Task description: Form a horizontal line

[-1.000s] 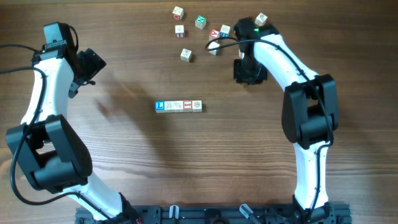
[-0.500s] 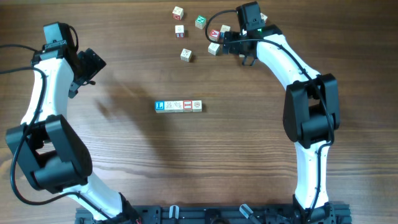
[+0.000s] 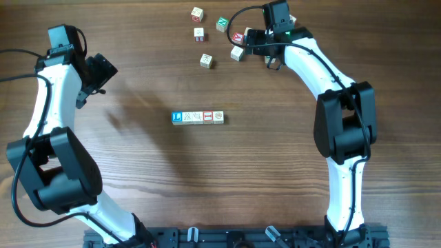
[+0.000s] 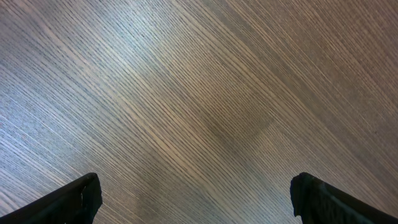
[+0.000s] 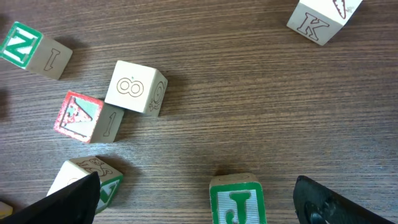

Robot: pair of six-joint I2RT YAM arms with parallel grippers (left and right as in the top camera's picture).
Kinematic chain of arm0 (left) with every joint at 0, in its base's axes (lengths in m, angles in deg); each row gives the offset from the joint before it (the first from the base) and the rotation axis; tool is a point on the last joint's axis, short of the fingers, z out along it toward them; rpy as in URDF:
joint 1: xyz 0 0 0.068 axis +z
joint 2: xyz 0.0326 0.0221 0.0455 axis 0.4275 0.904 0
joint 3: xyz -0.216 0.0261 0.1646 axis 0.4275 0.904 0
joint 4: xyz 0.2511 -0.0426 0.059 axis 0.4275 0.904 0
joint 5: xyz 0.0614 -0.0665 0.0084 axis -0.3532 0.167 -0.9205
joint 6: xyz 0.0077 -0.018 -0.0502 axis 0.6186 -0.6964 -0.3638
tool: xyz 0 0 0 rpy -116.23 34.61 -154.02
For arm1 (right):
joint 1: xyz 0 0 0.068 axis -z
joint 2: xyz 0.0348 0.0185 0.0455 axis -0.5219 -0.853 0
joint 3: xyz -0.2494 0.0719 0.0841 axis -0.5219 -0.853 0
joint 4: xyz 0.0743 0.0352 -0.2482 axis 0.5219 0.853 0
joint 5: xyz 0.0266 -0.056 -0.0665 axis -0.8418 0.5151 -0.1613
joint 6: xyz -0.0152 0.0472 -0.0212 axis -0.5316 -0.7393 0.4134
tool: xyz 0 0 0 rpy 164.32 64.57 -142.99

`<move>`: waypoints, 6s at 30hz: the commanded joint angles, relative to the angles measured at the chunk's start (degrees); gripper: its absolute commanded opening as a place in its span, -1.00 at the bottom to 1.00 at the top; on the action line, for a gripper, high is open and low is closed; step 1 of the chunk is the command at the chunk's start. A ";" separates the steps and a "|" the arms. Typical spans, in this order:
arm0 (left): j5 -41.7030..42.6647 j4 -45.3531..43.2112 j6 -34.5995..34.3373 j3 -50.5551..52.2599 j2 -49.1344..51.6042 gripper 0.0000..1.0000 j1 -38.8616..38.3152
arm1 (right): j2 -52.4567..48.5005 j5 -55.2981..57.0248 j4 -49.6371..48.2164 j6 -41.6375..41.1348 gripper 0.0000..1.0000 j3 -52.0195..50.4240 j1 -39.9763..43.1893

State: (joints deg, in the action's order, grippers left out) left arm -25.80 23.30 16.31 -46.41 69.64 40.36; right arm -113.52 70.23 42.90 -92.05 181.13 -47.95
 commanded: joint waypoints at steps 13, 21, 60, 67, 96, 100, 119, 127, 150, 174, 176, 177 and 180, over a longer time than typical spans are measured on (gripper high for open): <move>0.07 -0.13 -0.13 -0.46 -0.63 1.00 -0.04 | 3.13 -1.33 1.99 -5.88 1.00 0.44 1.53; 0.07 -0.13 -0.13 -0.46 -0.63 1.00 -0.02 | 29.81 -1.01 15.69 5.90 1.00 0.37 5.53; 0.07 -0.13 -0.13 -0.46 -0.63 1.00 -0.02 | 130.14 -6.62 -30.29 24.55 1.00 -105.92 14.23; 0.07 -0.13 -0.13 -0.46 -0.63 1.00 -0.02 | 130.07 -6.56 -30.29 25.00 1.00 -105.92 14.21; 0.07 -0.13 -0.13 -0.46 -0.63 1.00 -0.02 | 131.88 -6.40 -30.32 26.73 1.00 -105.92 14.21; 0.07 -0.13 -0.13 -0.46 -0.63 1.00 -0.02 | 131.88 -6.40 -30.32 26.73 1.00 -105.92 14.21; 0.07 -0.13 -0.13 -0.46 -28.20 1.00 -0.02 | 131.88 -6.40 -30.32 26.73 1.00 -105.92 14.21; 0.07 -1.20 -0.13 7.65 -51.04 1.00 -0.09 | 131.88 -6.40 -30.29 26.73 1.00 -105.92 14.21; -1.92 0.98 0.09 53.94 -88.06 1.00 0.04 | 131.88 -6.40 -30.32 26.73 1.00 -105.92 14.21; -1.11 -43.28 -0.11 84.39 -108.04 1.00 -8.20 | 131.88 -6.40 -30.32 26.71 1.00 -105.92 14.21; -1.22 -42.45 -0.07 84.39 -108.04 1.00 -8.20 | 131.88 -6.40 -30.32 26.73 1.00 -105.92 14.21; -1.22 -42.47 -0.11 84.39 -108.04 1.00 -8.20 | 131.88 -6.40 -30.29 26.73 1.00 -105.92 14.21; -1.22 -42.47 -0.11 84.39 -108.04 1.00 -8.20 | 131.88 -6.40 -30.32 26.69 1.00 -105.92 14.21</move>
State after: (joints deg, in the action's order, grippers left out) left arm -27.46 -19.19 16.31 37.61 -37.72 32.42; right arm 17.91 64.77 12.78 -66.12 75.27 -34.01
